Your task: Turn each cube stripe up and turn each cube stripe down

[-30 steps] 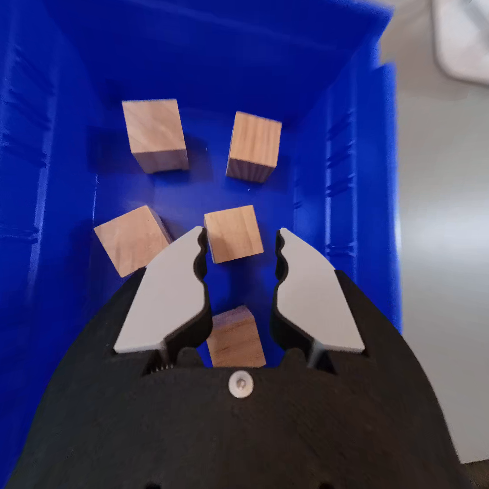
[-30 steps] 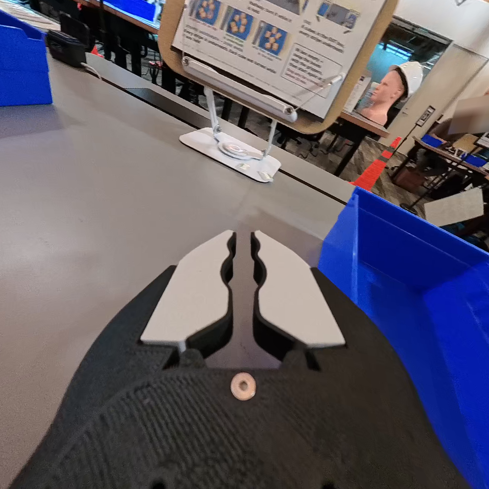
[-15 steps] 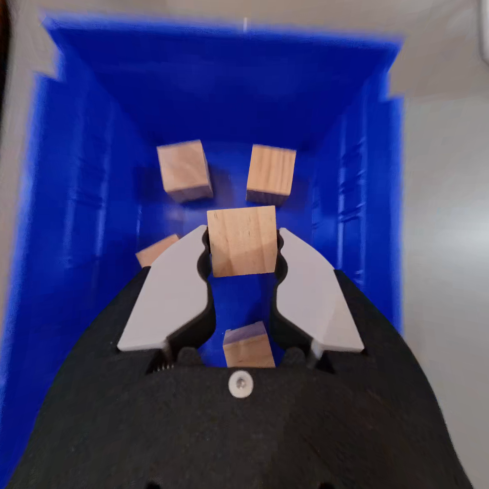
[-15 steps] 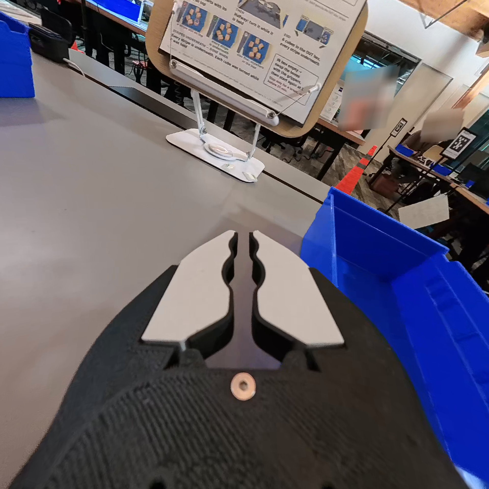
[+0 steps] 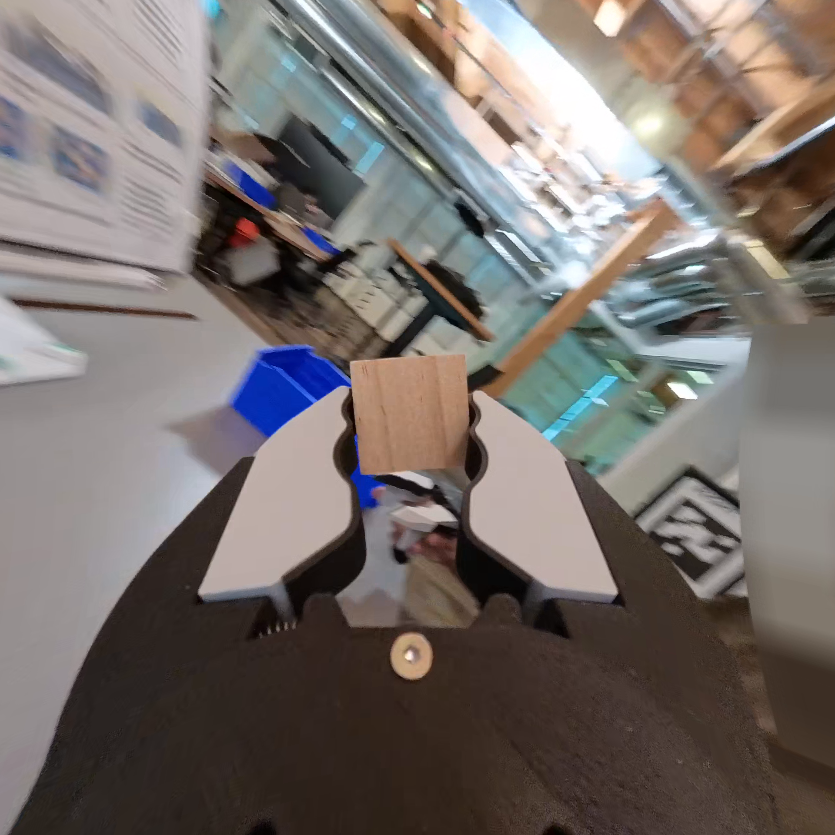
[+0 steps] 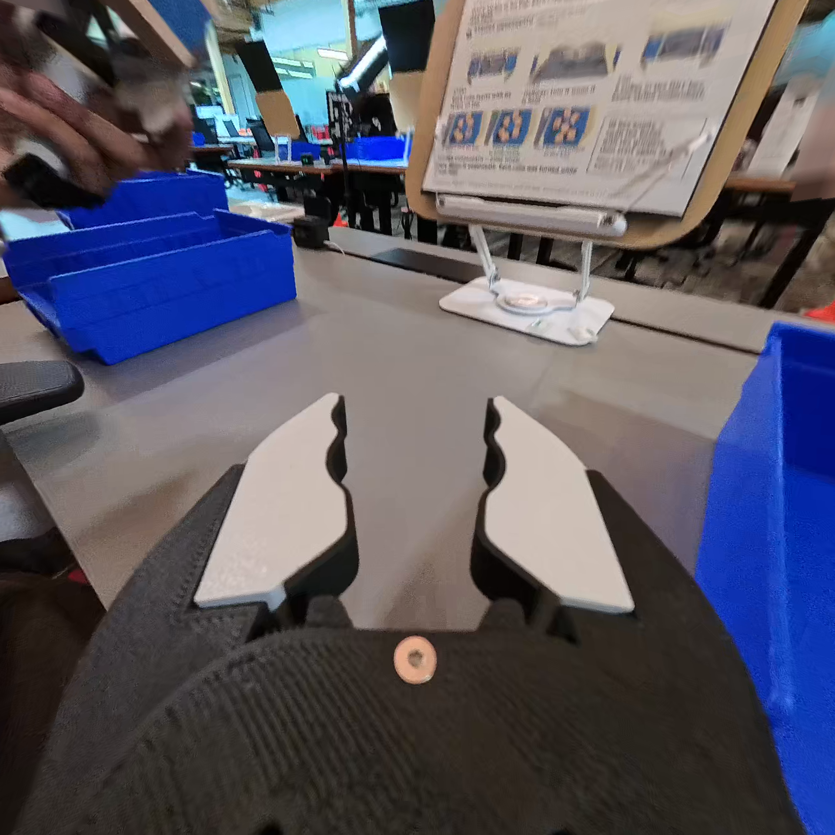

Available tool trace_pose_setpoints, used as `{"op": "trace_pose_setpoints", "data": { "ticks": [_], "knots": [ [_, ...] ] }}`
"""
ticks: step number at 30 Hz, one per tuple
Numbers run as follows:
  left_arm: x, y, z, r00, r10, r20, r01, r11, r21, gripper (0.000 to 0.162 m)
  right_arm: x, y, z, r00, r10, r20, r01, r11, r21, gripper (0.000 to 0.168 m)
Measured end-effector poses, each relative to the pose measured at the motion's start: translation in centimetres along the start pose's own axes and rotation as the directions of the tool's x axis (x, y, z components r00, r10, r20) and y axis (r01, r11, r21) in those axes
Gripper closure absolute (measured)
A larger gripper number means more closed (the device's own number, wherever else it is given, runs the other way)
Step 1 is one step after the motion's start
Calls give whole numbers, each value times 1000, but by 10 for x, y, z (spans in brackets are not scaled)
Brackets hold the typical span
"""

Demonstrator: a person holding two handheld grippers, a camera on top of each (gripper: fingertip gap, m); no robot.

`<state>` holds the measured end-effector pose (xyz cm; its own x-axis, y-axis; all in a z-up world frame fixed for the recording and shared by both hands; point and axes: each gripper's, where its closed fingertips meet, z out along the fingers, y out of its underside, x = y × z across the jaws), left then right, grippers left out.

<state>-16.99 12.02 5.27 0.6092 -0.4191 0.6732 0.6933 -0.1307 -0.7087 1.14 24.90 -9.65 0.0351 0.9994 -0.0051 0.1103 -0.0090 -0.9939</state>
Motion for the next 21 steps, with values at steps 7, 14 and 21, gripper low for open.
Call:
{"op": "trace_pose_setpoints", "data": {
  "ticks": [7,14,21],
  "knots": [
    [1,128,89,833,-465,-302,358,867,-346,117,-28,-34,-19,989,-120,82,103,978,182,100],
    [-11,175,107,705,-643,-299,512,753,-413,117,-46,-31,-19,966,-233,114,209,960,188,105],
    [6,201,113,674,-684,-280,497,700,-513,117,-56,-24,-12,938,-332,97,313,934,169,110]
  ]
}}
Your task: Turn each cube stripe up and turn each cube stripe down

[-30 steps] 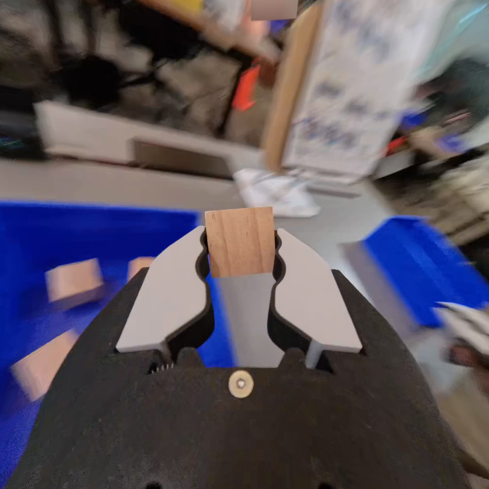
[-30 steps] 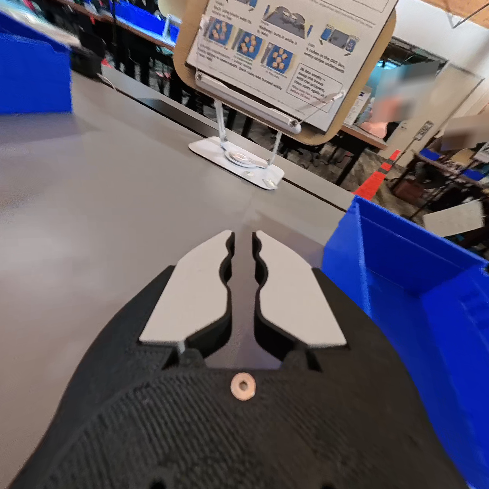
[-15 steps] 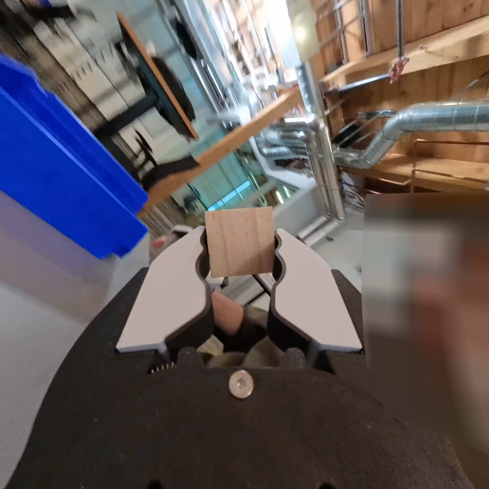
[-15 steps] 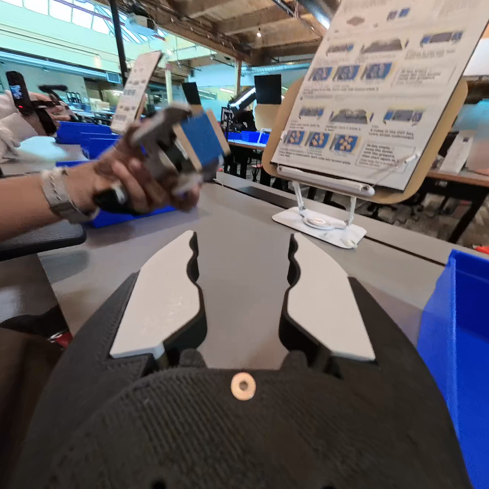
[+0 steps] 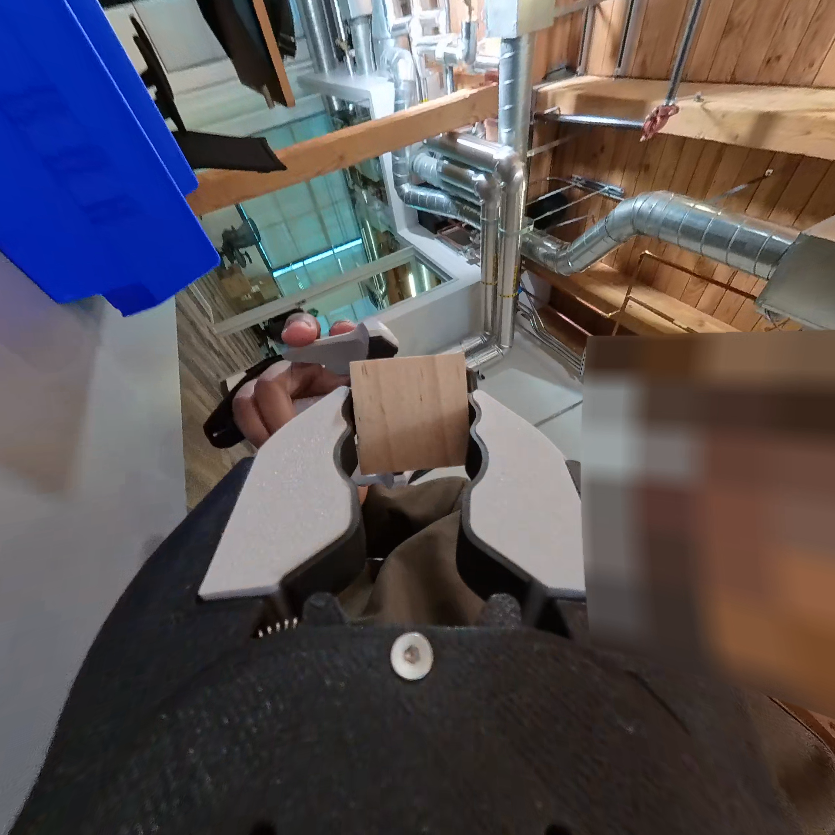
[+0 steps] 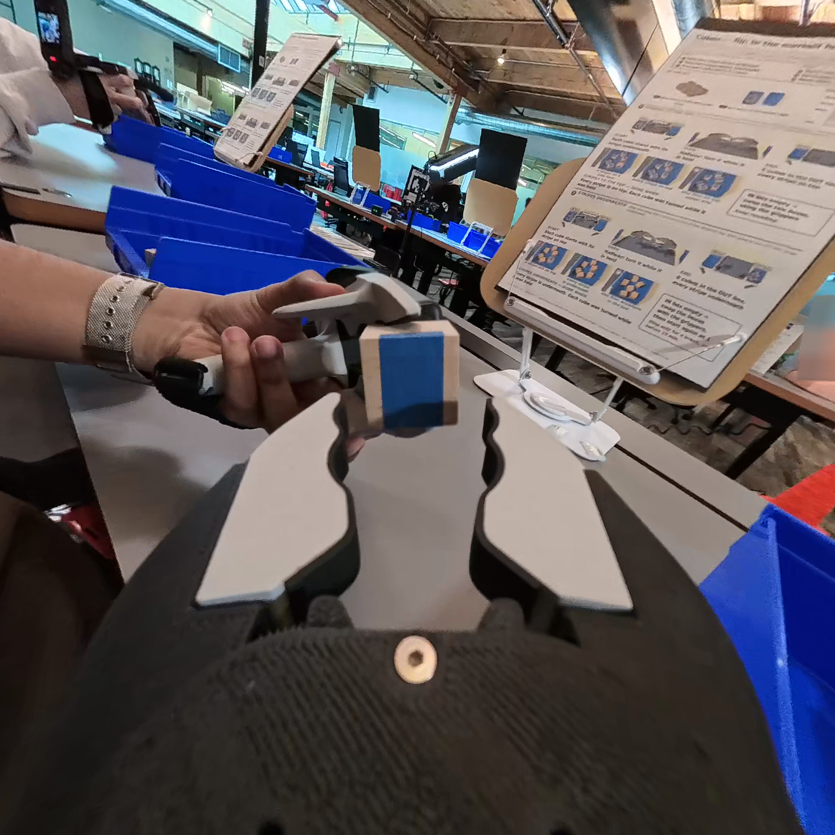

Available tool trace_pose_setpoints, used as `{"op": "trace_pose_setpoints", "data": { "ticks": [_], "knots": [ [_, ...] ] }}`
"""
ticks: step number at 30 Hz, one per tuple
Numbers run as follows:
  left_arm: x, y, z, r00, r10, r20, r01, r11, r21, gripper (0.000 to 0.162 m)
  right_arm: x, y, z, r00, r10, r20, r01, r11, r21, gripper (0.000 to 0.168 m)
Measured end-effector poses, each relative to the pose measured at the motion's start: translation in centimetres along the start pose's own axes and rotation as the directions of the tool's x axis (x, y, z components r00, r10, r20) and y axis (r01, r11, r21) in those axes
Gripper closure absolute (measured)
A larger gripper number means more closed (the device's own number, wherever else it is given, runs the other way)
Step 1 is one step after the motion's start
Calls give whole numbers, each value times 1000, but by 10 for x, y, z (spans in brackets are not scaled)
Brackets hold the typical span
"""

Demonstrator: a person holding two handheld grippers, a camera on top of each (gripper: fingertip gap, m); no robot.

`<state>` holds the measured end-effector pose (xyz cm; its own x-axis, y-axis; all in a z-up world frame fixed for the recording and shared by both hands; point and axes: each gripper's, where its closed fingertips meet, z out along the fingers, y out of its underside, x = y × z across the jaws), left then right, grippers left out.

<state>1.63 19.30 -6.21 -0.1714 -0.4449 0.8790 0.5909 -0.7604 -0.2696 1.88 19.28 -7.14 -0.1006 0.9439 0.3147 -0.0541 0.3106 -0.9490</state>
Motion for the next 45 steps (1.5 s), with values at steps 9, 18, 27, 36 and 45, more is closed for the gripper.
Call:
{"op": "trace_pose_setpoints", "data": {
  "ticks": [9,18,27,36,45],
  "knots": [
    [4,15,9,1000,14,-20,-15,997,-74,116,-8,-13,0,998,-58,6,57,998,18,126],
    [5,-19,-22,992,114,58,-120,984,129,113,66,-43,-30,977,59,-203,-32,990,136,126],
    [4,-21,-44,971,161,178,-202,949,242,116,268,22,-30,831,222,-510,-282,959,-42,126],
    [-6,-9,-72,944,151,293,-237,930,282,116,296,151,-13,773,316,-551,-575,715,-398,126],
    [2,1,-91,916,169,363,-295,898,326,116,276,210,7,734,346,-585,-673,484,-559,126]
  ]
}}
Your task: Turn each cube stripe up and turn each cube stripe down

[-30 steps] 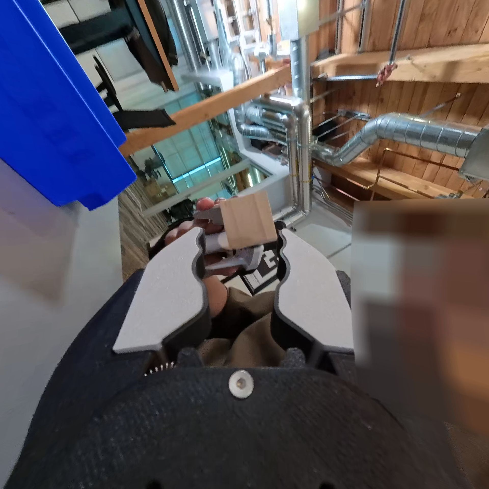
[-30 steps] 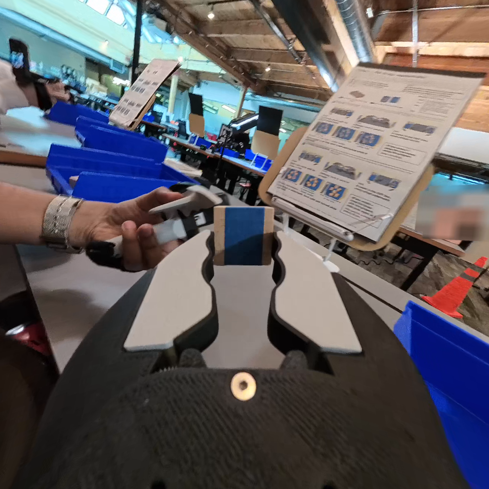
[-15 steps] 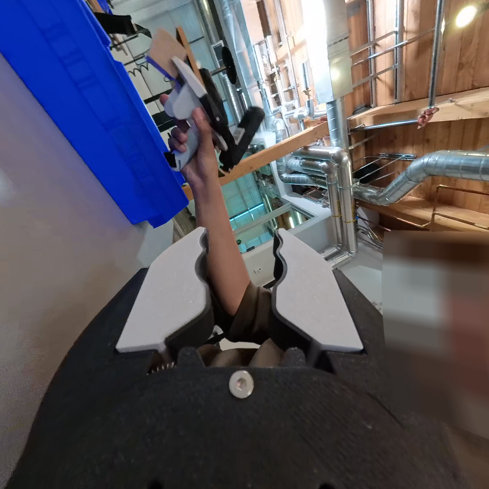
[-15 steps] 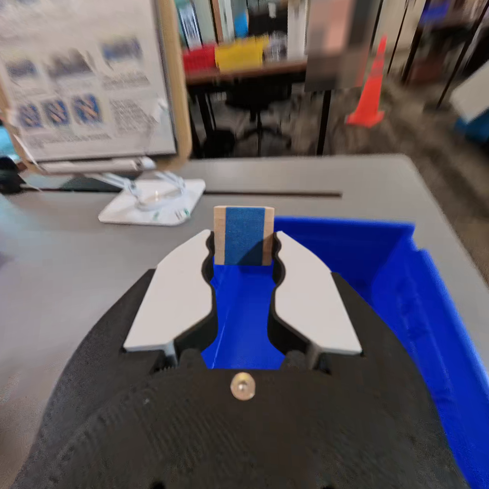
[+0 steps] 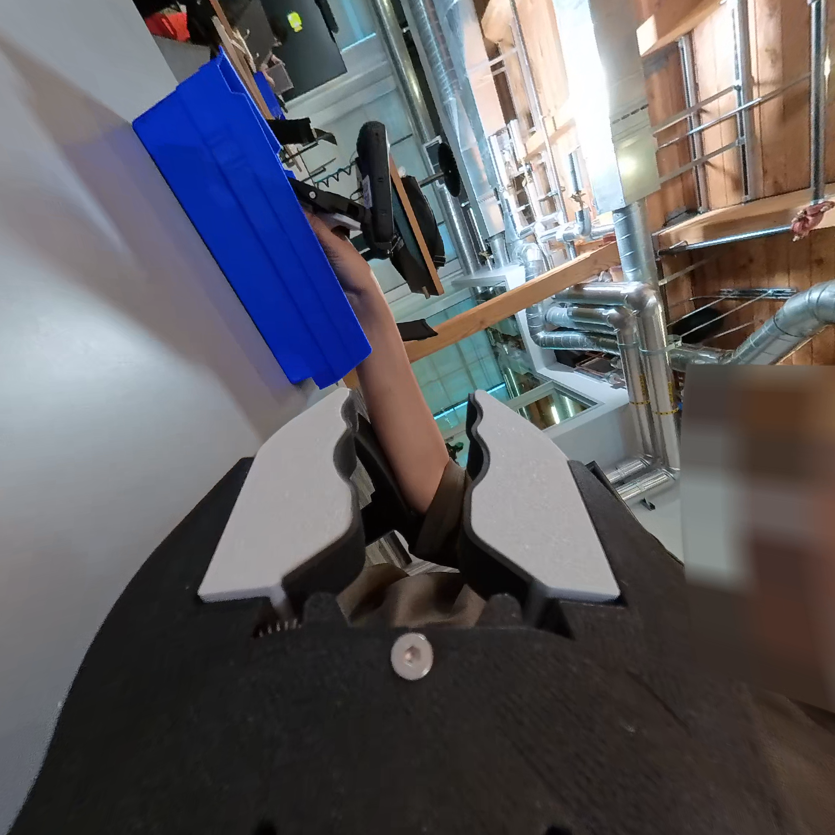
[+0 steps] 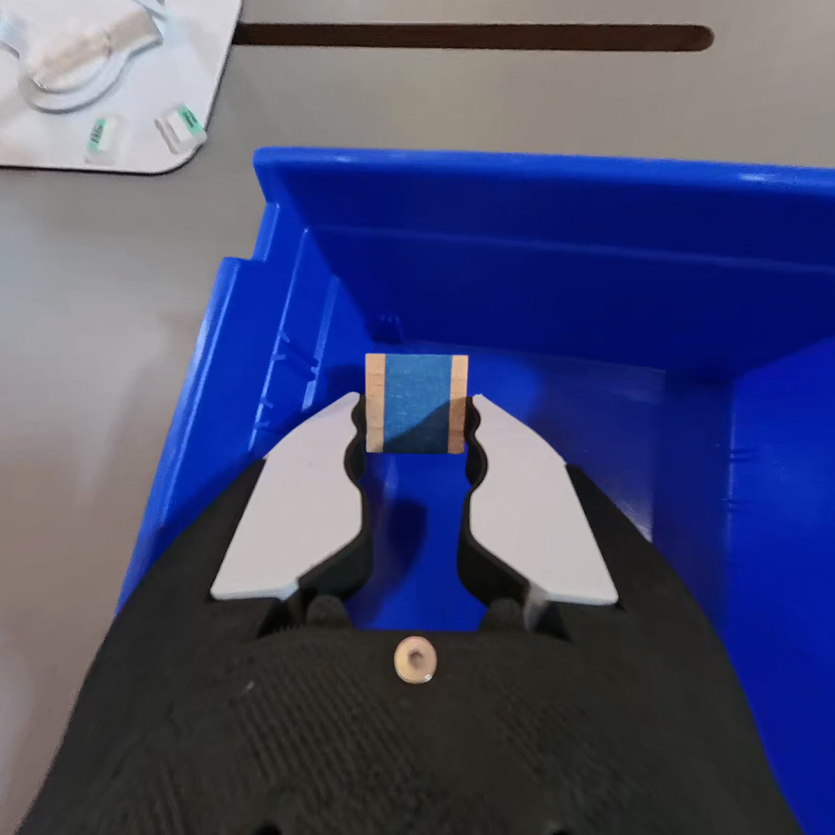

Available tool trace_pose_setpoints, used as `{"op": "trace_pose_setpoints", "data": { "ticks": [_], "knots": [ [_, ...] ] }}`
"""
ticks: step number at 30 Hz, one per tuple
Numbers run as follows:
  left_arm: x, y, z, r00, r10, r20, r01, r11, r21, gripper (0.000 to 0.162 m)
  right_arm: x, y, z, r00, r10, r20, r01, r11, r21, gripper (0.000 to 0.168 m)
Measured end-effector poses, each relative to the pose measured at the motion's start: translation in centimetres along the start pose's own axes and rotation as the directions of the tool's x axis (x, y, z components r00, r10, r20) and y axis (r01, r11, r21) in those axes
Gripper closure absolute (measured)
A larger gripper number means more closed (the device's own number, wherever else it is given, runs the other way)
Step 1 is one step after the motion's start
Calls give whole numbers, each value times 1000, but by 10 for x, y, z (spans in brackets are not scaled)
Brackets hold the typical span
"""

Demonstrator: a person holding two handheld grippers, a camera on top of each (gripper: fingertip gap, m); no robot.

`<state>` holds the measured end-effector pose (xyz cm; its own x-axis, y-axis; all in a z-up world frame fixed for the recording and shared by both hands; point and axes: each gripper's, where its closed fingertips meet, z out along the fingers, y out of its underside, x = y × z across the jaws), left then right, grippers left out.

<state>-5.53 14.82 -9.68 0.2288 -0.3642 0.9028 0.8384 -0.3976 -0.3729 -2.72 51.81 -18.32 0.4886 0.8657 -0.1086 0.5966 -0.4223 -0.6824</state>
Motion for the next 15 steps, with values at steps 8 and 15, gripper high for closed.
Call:
{"op": "trace_pose_setpoints", "data": {
  "ticks": [8,15],
  "knots": [
    [-2,-3,-9,1000,-5,16,4,999,32,116,9,-5,12,991,61,-116,-62,998,-6,120],
    [-3,-1,-7,1000,-12,13,12,1000,14,116,12,-23,-12,988,156,-2,-155,984,91,113]
  ]
}}
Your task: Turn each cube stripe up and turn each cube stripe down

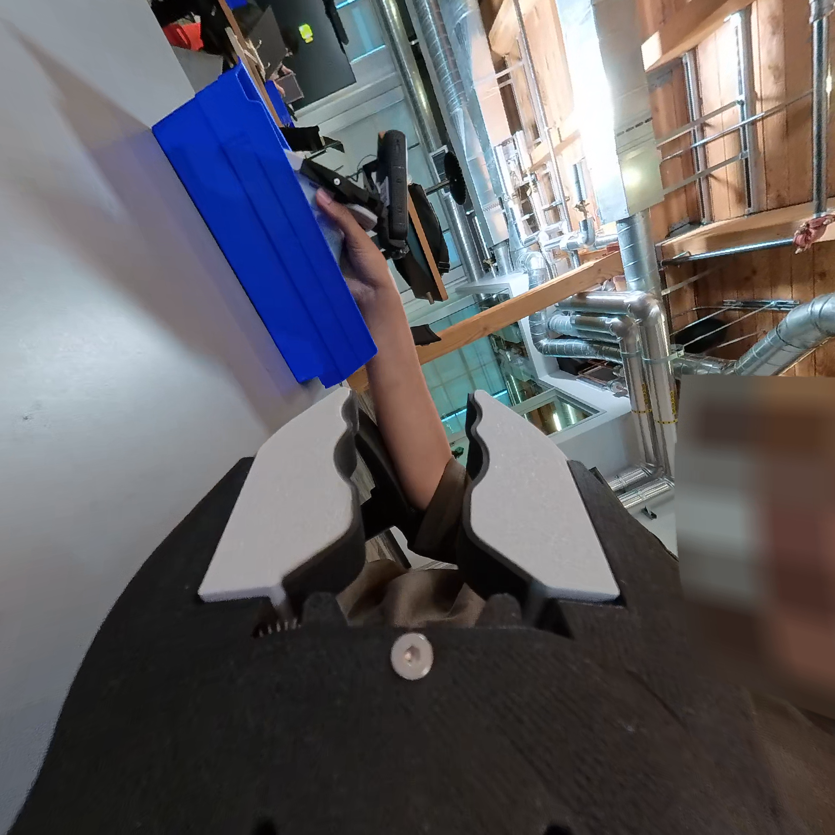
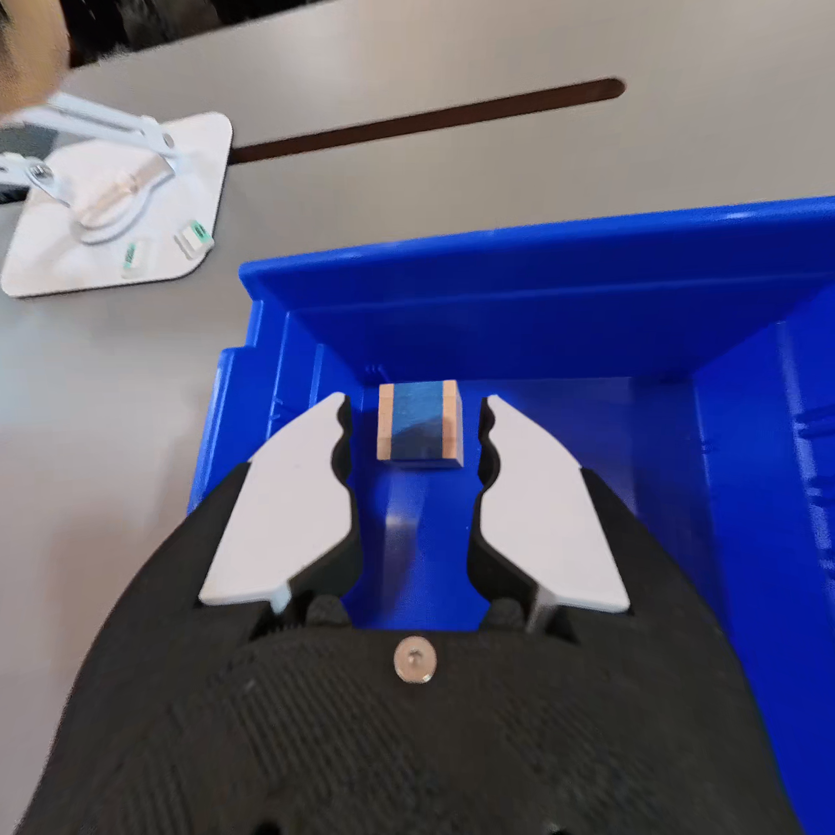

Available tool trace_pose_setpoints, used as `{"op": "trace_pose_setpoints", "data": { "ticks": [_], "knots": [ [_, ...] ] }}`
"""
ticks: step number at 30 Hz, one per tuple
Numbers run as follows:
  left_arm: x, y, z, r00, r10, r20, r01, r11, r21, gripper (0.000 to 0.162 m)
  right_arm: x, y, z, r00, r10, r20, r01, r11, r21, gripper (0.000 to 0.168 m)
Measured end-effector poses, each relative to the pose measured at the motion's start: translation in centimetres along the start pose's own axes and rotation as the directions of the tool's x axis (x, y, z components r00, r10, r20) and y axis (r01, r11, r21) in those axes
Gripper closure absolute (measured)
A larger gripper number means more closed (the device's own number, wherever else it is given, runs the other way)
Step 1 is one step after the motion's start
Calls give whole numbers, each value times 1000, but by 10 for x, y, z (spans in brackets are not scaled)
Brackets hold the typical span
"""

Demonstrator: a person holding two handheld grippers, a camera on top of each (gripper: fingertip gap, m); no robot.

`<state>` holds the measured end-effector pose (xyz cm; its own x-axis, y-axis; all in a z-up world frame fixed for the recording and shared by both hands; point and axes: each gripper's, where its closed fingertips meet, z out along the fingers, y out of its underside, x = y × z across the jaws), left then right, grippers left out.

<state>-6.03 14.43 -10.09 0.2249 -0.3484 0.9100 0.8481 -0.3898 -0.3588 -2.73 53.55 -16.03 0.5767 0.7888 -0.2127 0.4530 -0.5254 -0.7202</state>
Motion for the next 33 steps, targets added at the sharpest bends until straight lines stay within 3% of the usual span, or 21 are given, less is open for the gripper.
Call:
{"op": "trace_pose_setpoints", "data": {
  "ticks": [6,9,12,16,19,23,26,30,33],
  "knots": [
    [-1,1,5,1000,12,5,-12,1000,-22,117,10,-23,-22,996,65,59,-74,985,155,115],
    [1,0,9,998,59,27,-58,998,-21,125,3,-42,-48,998,25,65,-40,972,233,109],
    [18,-1,17,982,184,38,-181,982,-58,124,-26,-71,-92,995,-90,53,66,934,352,105],
    [37,-28,7,893,397,213,-392,917,-66,115,-90,-93,-146,967,-232,103,153,855,496,104],
    [60,-66,-15,743,542,392,-554,827,-95,108,-137,-87,-162,938,-303,170,172,830,531,107],
    [78,-128,-87,434,593,678,-688,704,-175,105,-205,-55,-164,878,-363,313,161,839,520,112],
    [63,-157,-167,264,493,829,-626,742,-242,105,-255,-16,-157,834,-394,386,154,838,523,119],
    [20,-181,-295,-69,228,971,-494,838,-232,102,-332,60,-139,748,-521,412,252,797,549,123],
    [-11,-178,-351,-145,94,985,-401,904,-146,101,-375,115,-124,667,-619,414,361,755,548,127]
  ]
}}
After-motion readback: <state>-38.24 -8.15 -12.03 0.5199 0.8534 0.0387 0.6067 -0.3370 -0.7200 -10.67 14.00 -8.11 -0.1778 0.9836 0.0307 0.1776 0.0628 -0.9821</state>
